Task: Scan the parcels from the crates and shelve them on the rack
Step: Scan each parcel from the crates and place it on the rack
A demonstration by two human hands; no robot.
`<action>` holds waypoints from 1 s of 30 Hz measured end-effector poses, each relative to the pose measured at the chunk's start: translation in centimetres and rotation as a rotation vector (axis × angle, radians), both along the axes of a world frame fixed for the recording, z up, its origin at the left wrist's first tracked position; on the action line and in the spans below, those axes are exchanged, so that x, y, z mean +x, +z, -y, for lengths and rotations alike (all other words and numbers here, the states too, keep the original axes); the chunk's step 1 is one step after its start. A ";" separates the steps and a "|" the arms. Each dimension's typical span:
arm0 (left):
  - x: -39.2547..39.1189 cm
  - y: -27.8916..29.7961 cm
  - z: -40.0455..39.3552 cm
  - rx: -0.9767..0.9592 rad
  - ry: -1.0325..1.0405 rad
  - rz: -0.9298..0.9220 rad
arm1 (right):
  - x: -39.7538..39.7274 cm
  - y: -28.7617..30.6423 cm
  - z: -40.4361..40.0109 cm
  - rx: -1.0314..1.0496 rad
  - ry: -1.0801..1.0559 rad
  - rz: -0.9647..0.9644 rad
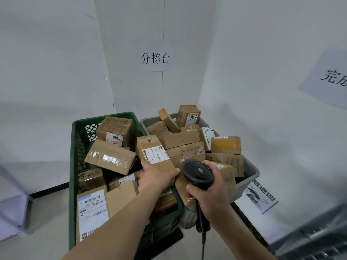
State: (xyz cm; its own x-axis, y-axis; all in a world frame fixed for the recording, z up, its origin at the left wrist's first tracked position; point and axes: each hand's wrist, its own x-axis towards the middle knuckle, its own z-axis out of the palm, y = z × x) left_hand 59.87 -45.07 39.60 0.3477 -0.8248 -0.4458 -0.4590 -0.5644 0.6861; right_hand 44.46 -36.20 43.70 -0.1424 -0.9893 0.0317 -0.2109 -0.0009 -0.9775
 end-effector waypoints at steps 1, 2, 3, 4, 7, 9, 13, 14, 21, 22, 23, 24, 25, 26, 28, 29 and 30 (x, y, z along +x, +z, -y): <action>-0.1 -0.1 0.2 0.003 0.016 -0.024 | 0.0 0.0 0.1 -0.001 0.002 0.002; 0.0 -0.2 0.5 0.004 0.031 -0.045 | 0.1 0.0 0.3 -0.001 0.000 0.001; 0.0 -0.1 0.7 0.003 0.047 -0.067 | 0.0 -0.2 0.5 0.000 -0.005 -0.002; 0.0 -0.2 1.0 -0.001 0.061 -0.089 | 0.0 -0.3 0.6 0.003 -0.011 -0.004; -0.2 0.2 1.1 -0.015 0.067 -0.102 | -0.1 -0.5 0.8 -0.001 -0.017 -0.013; -0.6 0.2 0.9 -0.039 0.038 -0.079 | -0.3 -0.5 0.9 0.000 -0.010 -0.015; -1.2 0.2 0.7 -0.122 -0.010 -0.058 | -0.8 -0.8 1.6 -0.004 -0.024 -0.054; -1.2 0.3 0.8 -0.136 -0.018 -0.050 | -0.9 -0.8 1.7 0.002 -0.024 -0.055; 0.3 1.1 1.3 -0.096 -0.031 -0.003 | -1.3 -0.8 2.6 -0.009 0.052 -0.070; 0.7 1.2 1.5 -0.095 -0.043 -0.018 | -1.2 -0.7 2.8 -0.001 0.069 -0.070; 1.2 1.2 1.8 -0.097 -0.049 -0.035 | -1.1 -0.6 2.9 0.015 0.082 -0.066; 1.7 1.2 2.2 -0.103 -0.056 -0.049 | -0.9 -0.5 3.1 0.032 0.087 -0.062; 2.3 1.3 2.5 -0.108 -0.068 -0.056 | -0.7 -0.4 3.2 0.048 0.087 -0.058; 2.8 1.5 2.6 -0.109 -0.079 -0.067 | -0.5 -0.3 3.3 0.054 0.089 -0.052; 3.7 2.7 2.4 -0.121 -0.102 -0.108 | -0.2 -0.3 3.7 0.045 0.106 -0.047; 4.1 3.2 2.2 -0.129 -0.121 -0.129 | -0.1 -0.3 3.8 0.034 0.115 -0.055; 4.5 3.6 2.2 -0.136 -0.139 -0.147 | 0.0 -0.3 4.0 0.026 0.124 -0.064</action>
State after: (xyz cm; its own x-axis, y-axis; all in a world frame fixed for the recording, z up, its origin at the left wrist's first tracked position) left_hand 64.41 -47.28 43.19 0.1662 -0.9163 -0.3644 -0.4153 -0.4002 0.8169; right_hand 44.43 -40.21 43.36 -0.0174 -0.9998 0.0112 -0.2728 -0.0060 -0.9621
